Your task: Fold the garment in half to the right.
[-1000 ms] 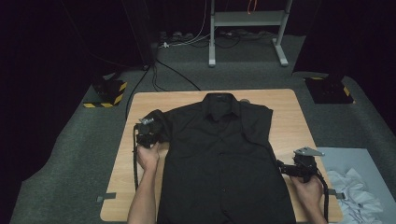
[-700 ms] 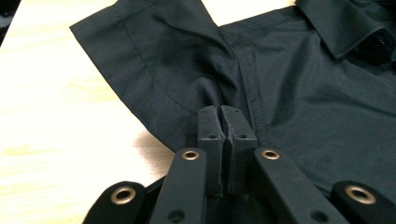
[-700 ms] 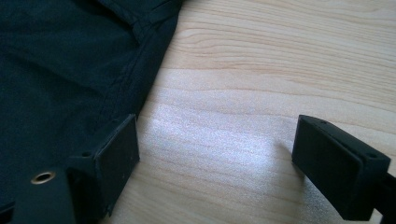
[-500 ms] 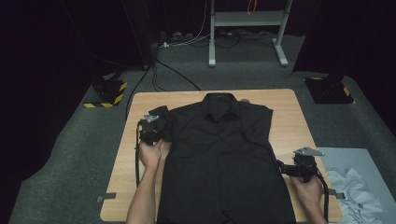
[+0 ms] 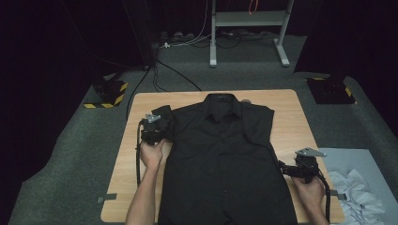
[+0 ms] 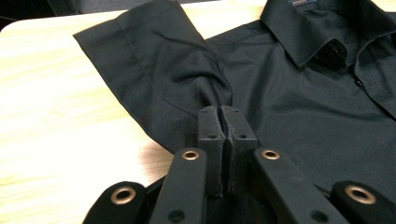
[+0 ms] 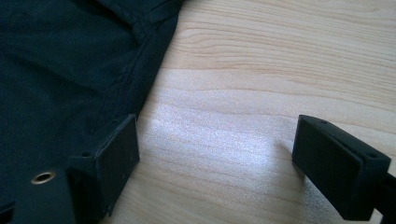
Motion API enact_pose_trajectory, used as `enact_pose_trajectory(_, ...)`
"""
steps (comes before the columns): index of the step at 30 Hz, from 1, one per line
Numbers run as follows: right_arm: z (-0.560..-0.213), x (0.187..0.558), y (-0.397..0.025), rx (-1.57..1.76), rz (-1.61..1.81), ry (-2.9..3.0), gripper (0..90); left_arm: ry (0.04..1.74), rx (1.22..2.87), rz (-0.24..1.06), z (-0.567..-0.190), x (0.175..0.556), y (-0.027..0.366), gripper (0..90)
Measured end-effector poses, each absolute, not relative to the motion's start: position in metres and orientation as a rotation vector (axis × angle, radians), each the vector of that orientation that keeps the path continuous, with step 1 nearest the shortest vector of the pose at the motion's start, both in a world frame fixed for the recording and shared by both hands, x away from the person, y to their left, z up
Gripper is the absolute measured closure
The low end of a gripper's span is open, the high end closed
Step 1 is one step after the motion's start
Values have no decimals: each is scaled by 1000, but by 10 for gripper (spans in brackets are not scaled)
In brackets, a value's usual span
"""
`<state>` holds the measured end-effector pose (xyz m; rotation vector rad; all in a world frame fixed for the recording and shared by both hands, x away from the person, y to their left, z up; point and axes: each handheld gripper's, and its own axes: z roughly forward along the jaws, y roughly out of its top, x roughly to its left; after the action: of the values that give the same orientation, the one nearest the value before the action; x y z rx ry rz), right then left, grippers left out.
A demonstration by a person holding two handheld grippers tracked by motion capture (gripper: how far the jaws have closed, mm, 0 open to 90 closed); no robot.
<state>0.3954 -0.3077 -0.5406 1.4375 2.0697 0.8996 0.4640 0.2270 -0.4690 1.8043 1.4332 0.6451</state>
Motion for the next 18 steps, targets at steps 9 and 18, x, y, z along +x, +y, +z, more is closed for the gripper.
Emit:
enact_pose_trajectory(9, -541, 396, -308, 1436, 901, 2071, 143, 1433, 1770, 600, -467, 463, 230, 869)
enact_pose_trajectory(18, -541, 396, -308, 1436, 901, 2072, 142, 1372, 1807, 621, -455, 463, 221, 869)
